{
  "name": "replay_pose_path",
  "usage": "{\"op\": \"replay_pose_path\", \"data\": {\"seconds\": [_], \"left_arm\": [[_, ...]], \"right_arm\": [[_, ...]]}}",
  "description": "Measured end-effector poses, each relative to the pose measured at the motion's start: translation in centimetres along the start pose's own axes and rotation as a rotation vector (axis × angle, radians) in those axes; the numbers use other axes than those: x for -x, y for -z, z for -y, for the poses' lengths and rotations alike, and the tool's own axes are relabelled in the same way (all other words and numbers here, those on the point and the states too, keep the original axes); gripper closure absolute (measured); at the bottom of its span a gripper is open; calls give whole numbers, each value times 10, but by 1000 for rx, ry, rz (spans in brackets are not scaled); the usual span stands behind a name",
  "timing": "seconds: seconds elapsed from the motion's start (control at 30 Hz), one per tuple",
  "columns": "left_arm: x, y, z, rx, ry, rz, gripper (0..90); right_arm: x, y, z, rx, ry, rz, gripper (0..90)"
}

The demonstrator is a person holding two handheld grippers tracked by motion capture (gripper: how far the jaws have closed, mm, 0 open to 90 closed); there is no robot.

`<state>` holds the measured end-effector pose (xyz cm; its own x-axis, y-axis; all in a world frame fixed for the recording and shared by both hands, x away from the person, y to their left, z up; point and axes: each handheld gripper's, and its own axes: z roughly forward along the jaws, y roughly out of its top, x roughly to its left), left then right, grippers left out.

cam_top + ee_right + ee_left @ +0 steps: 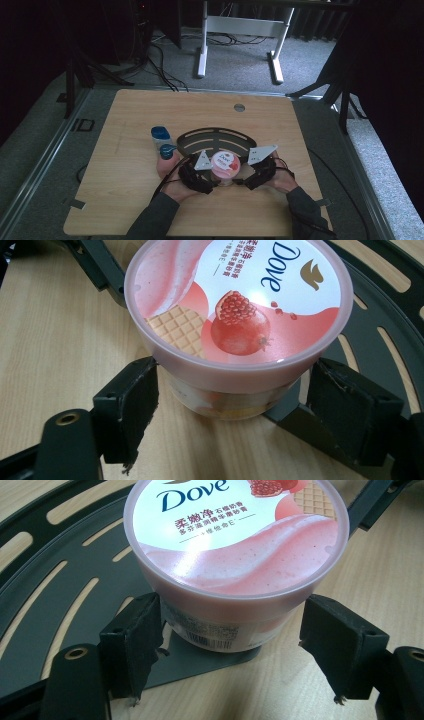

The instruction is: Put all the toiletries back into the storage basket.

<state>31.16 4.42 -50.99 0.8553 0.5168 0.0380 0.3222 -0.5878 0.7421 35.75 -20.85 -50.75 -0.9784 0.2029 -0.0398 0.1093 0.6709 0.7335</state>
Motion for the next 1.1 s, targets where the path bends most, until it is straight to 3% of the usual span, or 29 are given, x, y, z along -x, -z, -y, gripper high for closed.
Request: {"op": "replay_pose_path", "data": {"seconds": [0.23, 1.1], "left_arm": [[-3, -5, -1, -11, 27, -27, 255], [-14, -22, -10, -5, 86, -95, 255]], "right_arm": [[7, -4, -3, -17, 20, 7, 209], [32, -10, 3, 0, -40, 26, 233]]}}
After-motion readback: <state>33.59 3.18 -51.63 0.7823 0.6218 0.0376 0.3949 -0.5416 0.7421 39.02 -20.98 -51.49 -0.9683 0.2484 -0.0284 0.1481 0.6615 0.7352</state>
